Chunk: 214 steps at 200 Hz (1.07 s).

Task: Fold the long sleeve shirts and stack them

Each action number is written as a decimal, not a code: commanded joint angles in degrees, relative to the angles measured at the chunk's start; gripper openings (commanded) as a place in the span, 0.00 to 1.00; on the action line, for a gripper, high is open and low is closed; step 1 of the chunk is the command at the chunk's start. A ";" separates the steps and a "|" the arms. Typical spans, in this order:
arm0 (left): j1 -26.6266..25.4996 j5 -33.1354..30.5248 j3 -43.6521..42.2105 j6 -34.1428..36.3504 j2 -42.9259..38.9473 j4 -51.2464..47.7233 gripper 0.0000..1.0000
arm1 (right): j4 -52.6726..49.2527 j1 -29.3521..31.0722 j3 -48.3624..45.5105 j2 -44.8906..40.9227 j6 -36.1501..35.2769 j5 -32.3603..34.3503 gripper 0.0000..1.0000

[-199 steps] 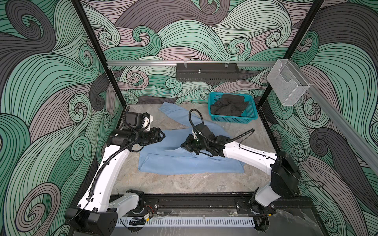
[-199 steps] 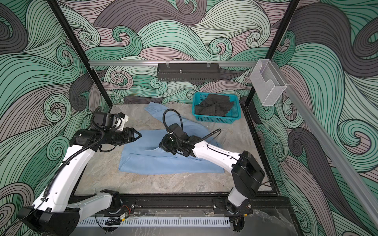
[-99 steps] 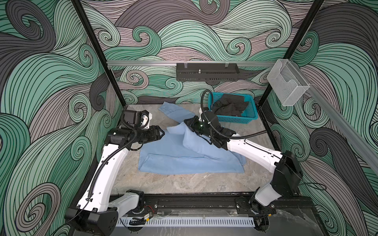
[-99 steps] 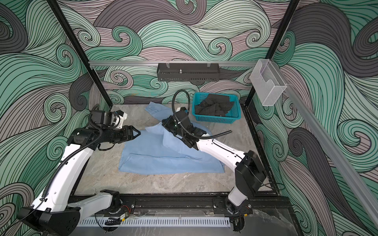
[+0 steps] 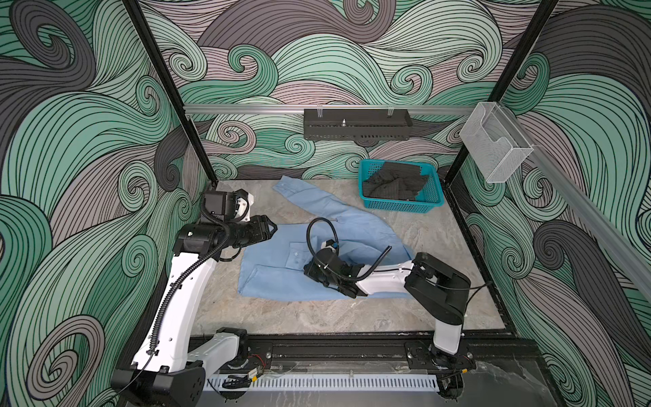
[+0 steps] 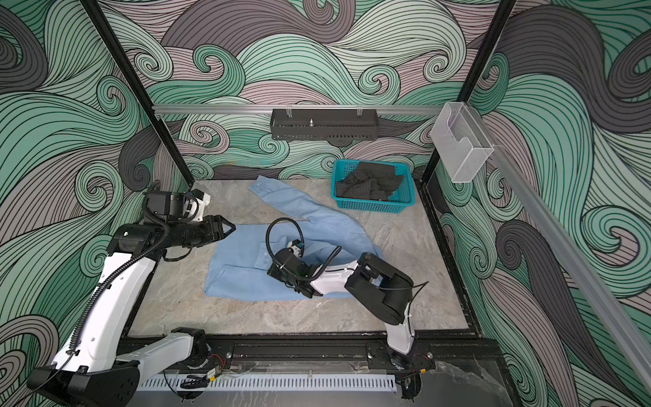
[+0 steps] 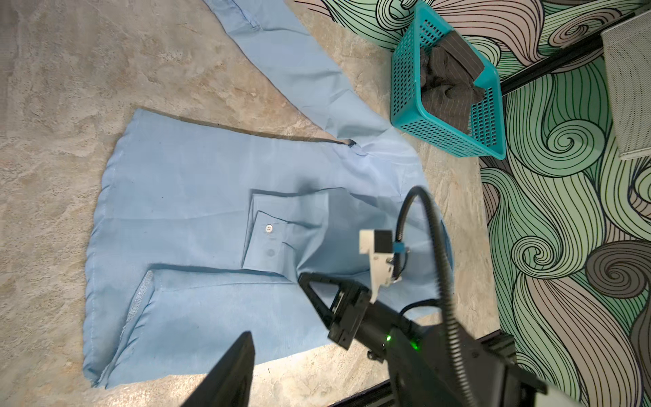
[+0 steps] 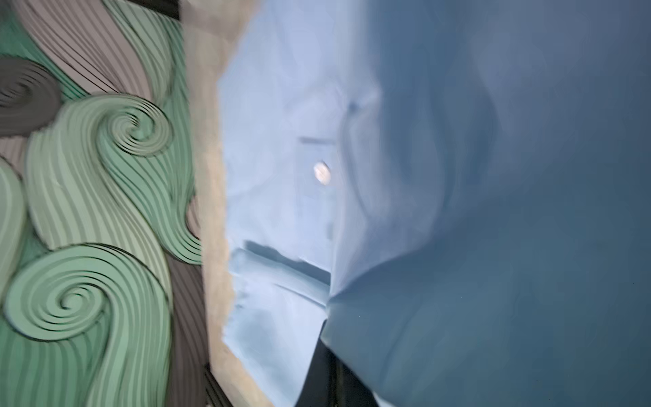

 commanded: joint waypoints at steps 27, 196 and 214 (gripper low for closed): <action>0.85 -1.94 -3.57 -1.96 -0.22 -0.93 0.64 | 1.32 3.00 -7.43 -9.40 1.16 4.42 0.00; -0.77 22.82 -43.64 -68.63 -0.47 74.60 0.88 | 8.42 -16.31 -5.06 -26.05 -0.25 -2.71 0.00; -1.48 21.81 -45.04 -70.67 0.54 80.49 0.88 | 12.60 -16.69 -1.94 -22.79 6.12 -2.01 0.00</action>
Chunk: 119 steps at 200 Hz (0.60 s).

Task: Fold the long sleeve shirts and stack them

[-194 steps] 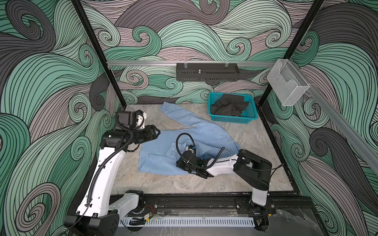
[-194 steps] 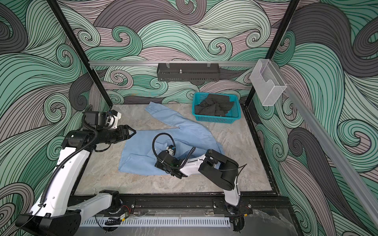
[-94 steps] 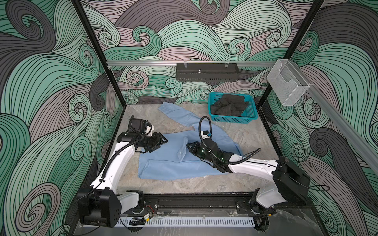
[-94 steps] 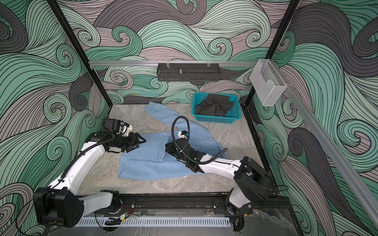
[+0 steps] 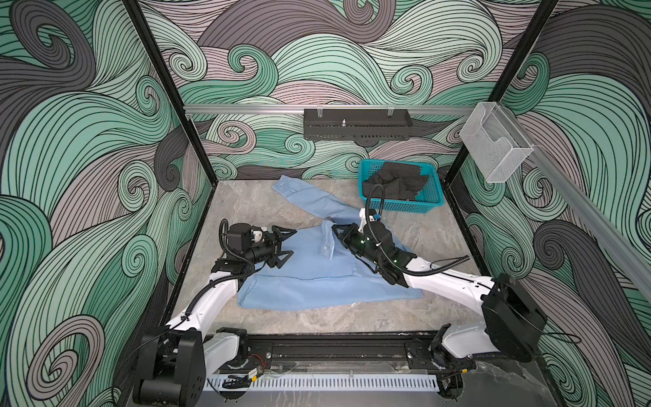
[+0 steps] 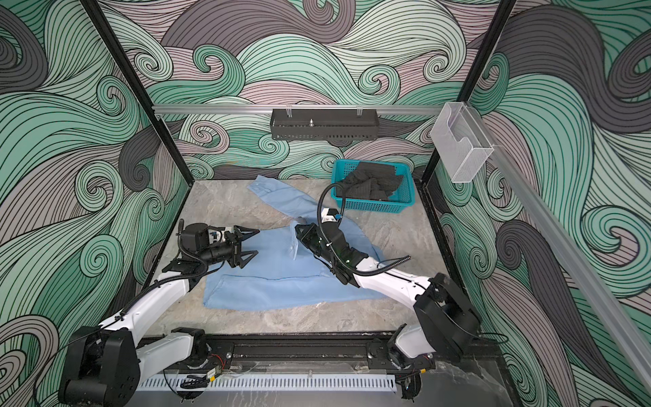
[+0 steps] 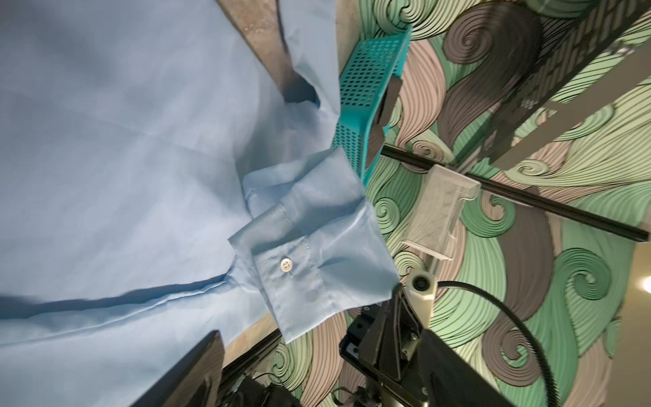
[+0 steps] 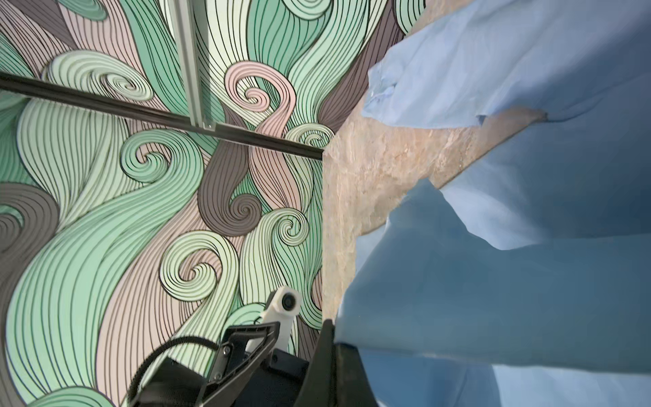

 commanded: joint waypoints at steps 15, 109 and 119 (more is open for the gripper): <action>-1.21 -2.43 -1.48 -11.96 1.31 16.12 0.90 | 10.13 -0.15 6.44 5.53 10.93 1.02 0.00; -1.25 -2.92 1.12 -15.68 8.33 27.49 0.93 | 19.04 1.86 21.21 19.46 22.34 10.93 0.00; -1.25 -3.40 0.43 -17.11 9.20 29.19 0.94 | 19.72 2.11 22.00 20.51 22.56 11.41 0.00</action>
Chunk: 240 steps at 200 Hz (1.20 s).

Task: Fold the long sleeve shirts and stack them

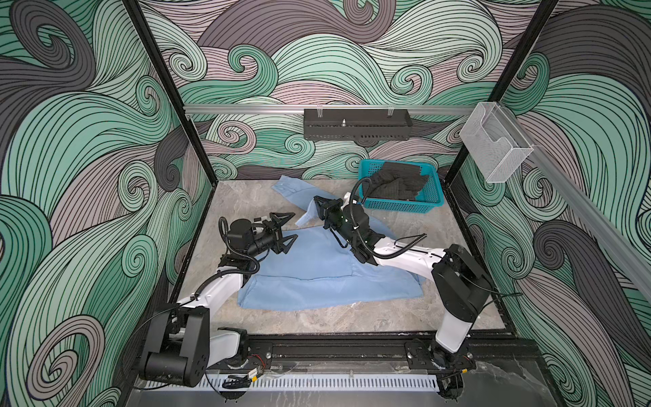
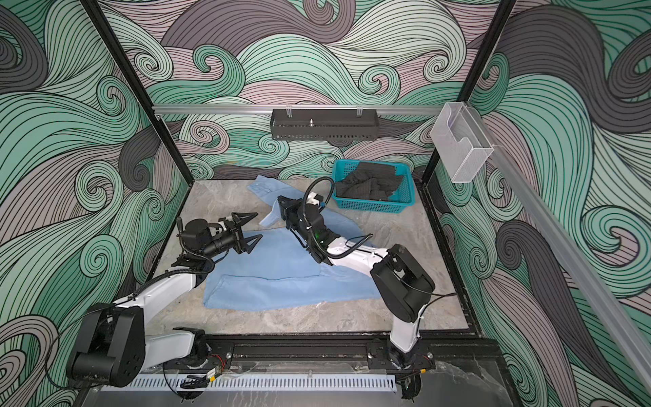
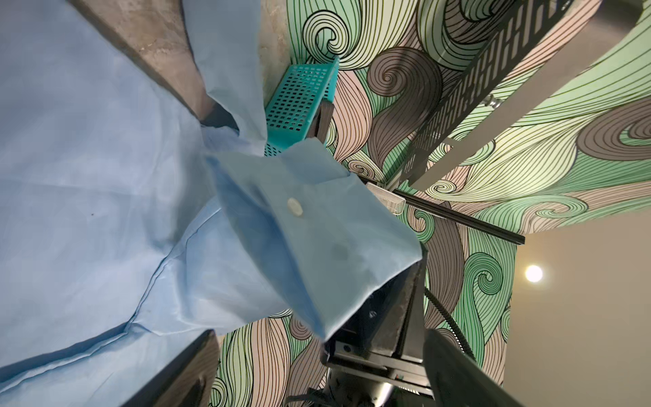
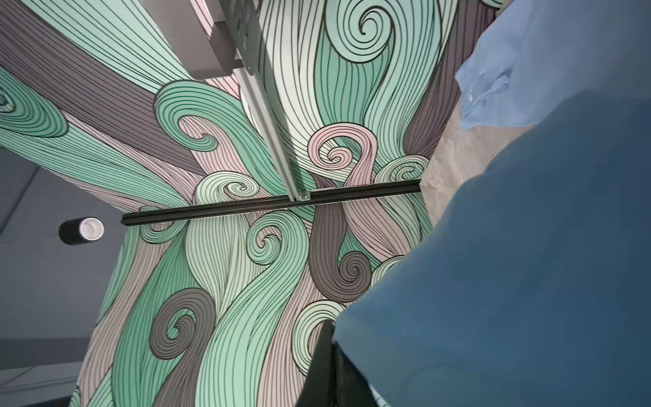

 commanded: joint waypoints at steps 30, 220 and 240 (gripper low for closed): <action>-0.11 -3.37 0.40 -7.16 5.47 11.53 0.93 | 7.68 2.07 3.23 3.76 2.32 4.31 0.00; 2.54 2.57 6.75 -9.30 13.87 15.65 0.51 | 11.12 3.44 -2.38 1.97 1.23 -0.15 0.00; 2.66 2.95 6.52 -9.31 14.24 16.07 0.20 | 10.87 3.36 -2.08 1.46 0.03 -0.42 0.00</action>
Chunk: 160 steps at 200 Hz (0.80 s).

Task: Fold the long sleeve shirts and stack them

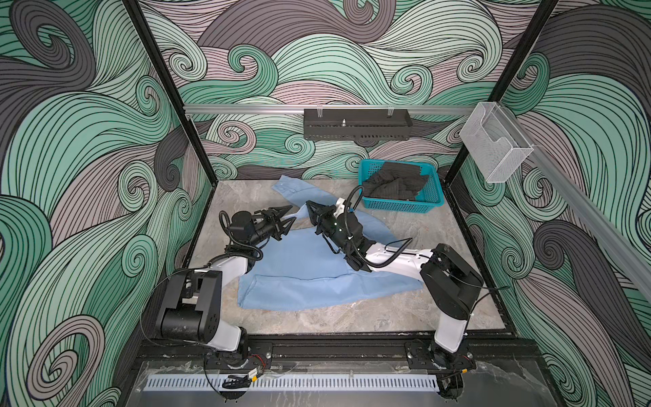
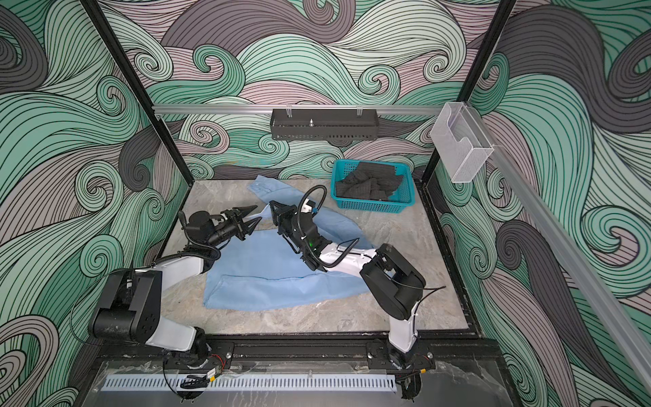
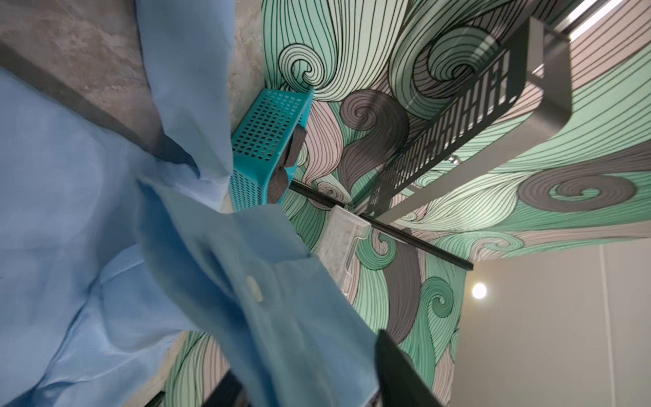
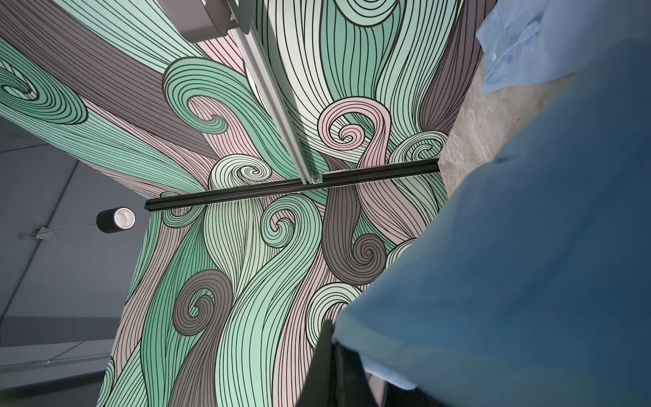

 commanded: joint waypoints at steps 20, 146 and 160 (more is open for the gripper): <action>0.97 2.73 2.12 1.34 -0.36 1.59 0.00 | 2.16 -0.03 0.17 -2.36 -2.56 -2.36 0.01; 5.55 7.29 13.31 61.69 -28.37 -75.81 0.00 | -78.99 -12.80 -11.38 -49.82 -43.86 -9.19 0.60; 5.22 7.76 11.88 64.15 -29.85 -78.42 0.00 | -86.40 -18.04 -9.75 -48.25 -46.54 -9.20 0.57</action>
